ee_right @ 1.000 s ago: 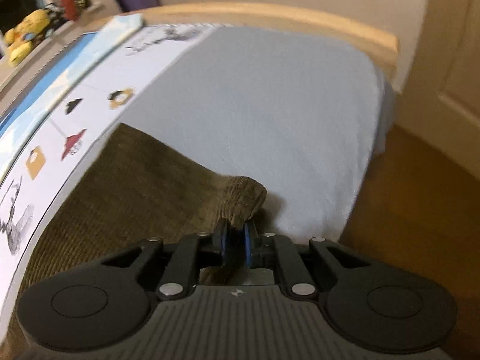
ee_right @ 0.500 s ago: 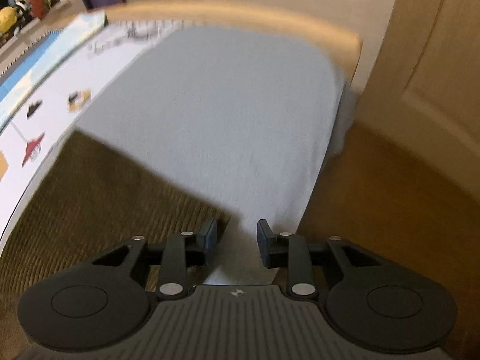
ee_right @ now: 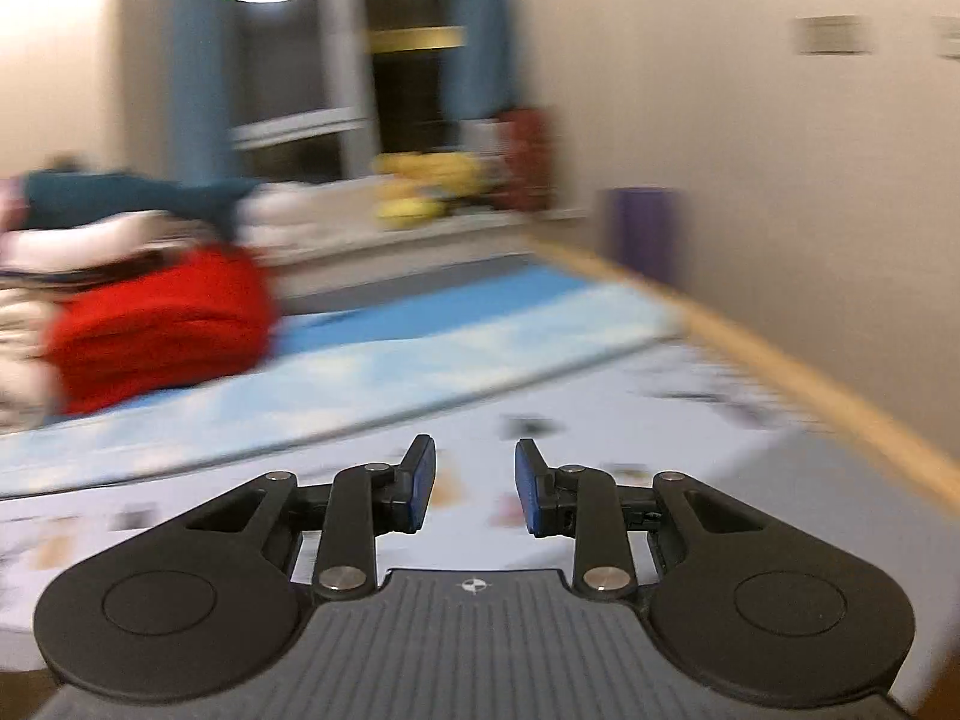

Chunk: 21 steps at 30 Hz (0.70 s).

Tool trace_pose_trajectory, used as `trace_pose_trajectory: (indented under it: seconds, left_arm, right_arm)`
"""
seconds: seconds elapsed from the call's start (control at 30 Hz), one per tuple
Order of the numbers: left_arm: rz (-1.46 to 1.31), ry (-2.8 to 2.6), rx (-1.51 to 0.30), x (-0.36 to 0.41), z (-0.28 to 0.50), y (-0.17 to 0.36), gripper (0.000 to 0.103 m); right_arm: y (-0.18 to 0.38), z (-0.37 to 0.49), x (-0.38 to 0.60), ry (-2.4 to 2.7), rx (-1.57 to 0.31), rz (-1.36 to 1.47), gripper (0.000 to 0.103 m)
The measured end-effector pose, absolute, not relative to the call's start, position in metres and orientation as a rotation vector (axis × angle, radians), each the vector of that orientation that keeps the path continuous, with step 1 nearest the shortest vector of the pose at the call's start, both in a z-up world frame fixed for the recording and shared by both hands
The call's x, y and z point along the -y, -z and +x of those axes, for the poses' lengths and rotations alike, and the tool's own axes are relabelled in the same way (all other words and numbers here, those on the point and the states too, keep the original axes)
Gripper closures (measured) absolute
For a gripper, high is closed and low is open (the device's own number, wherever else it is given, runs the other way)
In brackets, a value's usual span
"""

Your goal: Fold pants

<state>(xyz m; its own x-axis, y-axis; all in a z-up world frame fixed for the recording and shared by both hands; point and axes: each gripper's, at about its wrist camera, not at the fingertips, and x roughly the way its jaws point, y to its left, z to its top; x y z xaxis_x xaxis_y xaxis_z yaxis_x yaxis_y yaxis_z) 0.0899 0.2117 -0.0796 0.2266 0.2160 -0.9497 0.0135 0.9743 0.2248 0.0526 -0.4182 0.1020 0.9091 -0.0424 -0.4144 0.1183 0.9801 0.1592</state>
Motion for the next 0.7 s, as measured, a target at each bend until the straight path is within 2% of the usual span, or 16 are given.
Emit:
trace_pose_trajectory:
  seconds: [0.13, 0.2, 0.23, 0.27, 0.33, 0.37, 0.47, 0.7]
  left_arm:
    - [0.132, -0.189, -1.285, -0.21, 0.095, 0.058, 0.092]
    - [0.151, -0.202, -1.171, -0.201, 0.094, 0.035, 0.066]
    - [0.127, -0.212, -1.134, -0.201, 0.096, 0.026, 0.062]
    - [0.098, -0.223, -1.119, -0.201, 0.097, 0.021, 0.061]
    - [0.046, -0.245, -1.119, -0.202, 0.1, 0.018, 0.061]
    - [0.036, -0.252, -1.12, -0.203, 0.102, 0.018, 0.061]
    - [0.036, -0.269, -1.116, -0.205, 0.111, 0.016, 0.061]
    - [-0.008, -0.319, -1.132, -0.219, 0.113, 0.016, 0.061]
  right_arm:
    - [-0.086, 0.082, 0.352, -0.109, -0.478, 0.137, 0.072]
    - [-0.069, 0.091, 0.32, -0.191, -0.511, 0.098, 0.073]
    - [-0.061, 0.095, 0.308, -0.218, -0.528, 0.081, 0.073]
    - [-0.05, 0.101, 0.294, -0.241, -0.564, 0.068, 0.073]
    - [-0.046, 0.111, 0.263, -0.273, -0.633, 0.071, 0.085]
    - [-0.047, 0.117, 0.251, -0.308, -0.627, 0.081, 0.087]
    - [-0.045, 0.128, 0.222, -0.389, -0.622, 0.101, 0.086]
    - [0.003, 0.166, 0.159, -0.525, -0.843, 0.144, 0.085]
